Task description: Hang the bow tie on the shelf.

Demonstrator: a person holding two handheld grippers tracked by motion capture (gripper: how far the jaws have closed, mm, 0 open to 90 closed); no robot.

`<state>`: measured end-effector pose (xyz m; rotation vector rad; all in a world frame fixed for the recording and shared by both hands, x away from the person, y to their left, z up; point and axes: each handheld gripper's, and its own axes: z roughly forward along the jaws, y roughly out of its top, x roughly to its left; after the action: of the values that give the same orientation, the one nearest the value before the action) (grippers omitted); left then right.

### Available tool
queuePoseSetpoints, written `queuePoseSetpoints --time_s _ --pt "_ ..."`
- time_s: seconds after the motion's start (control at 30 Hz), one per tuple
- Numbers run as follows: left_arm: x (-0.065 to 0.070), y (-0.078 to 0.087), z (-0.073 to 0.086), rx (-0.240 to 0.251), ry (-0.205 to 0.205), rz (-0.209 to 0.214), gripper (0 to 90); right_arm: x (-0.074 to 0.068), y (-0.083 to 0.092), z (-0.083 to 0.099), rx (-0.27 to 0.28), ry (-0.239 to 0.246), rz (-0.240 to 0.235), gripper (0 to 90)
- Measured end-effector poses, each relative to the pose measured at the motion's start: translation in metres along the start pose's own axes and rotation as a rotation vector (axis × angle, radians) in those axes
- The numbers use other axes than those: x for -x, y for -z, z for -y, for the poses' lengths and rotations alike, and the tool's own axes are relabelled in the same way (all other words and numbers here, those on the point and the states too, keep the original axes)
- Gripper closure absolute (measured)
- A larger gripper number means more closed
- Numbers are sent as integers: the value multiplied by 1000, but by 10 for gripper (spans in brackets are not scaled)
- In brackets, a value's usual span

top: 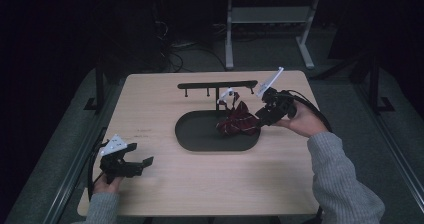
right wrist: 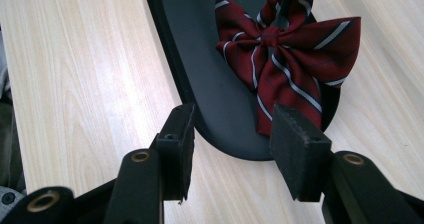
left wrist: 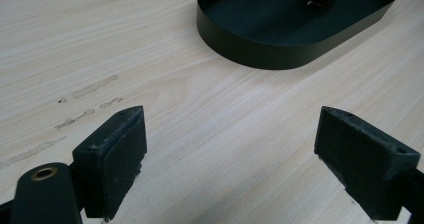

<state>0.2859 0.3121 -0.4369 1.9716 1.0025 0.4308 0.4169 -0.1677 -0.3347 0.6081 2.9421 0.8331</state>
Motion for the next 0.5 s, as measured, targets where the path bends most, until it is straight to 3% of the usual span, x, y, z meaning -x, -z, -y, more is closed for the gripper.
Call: queuePoseSetpoints --time_s 0.5 --pt "0 0 0 0 0 -1 130 -3 -4 20 17 -25 -5 505"
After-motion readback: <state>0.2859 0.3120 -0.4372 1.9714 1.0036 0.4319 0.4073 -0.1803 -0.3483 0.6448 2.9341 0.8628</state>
